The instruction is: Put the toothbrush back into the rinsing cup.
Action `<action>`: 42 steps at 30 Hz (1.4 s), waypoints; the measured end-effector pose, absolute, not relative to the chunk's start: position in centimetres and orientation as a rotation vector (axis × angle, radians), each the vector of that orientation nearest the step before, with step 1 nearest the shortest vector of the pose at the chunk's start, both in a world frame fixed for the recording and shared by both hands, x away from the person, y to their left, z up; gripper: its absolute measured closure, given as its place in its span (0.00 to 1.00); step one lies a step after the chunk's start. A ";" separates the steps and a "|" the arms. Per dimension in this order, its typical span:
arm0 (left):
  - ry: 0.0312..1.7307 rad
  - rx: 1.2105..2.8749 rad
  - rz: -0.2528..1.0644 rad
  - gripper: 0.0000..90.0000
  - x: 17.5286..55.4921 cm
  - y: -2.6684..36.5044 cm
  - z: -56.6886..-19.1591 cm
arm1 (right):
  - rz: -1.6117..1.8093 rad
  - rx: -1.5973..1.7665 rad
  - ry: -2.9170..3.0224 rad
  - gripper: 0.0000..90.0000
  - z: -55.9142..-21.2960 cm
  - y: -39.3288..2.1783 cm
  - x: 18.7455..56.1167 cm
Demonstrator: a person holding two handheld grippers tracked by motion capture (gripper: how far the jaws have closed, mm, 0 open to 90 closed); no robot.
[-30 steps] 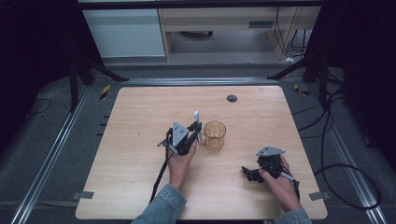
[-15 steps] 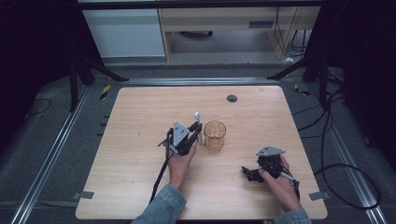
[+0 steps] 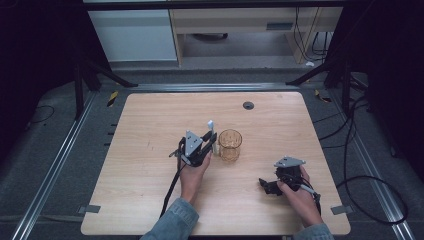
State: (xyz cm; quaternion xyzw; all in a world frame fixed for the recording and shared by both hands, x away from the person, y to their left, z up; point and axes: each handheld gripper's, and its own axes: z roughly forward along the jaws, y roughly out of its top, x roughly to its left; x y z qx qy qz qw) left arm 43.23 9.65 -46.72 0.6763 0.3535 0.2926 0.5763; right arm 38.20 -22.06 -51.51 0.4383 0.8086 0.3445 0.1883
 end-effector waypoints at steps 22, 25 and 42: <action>0.797 1.622 0.692 0.61 42.9 10.1 -46.4 | 0.968 1.233 2.274 0.00 -51.5 -22.1 38.2; 0.793 1.640 0.706 0.54 42.9 10.2 -46.2 | 0.969 1.233 2.274 0.00 -51.5 -22.1 38.2; 0.823 1.701 0.616 0.28 42.9 11.3 -44.3 | 0.969 1.233 2.275 0.00 -51.5 -22.1 38.2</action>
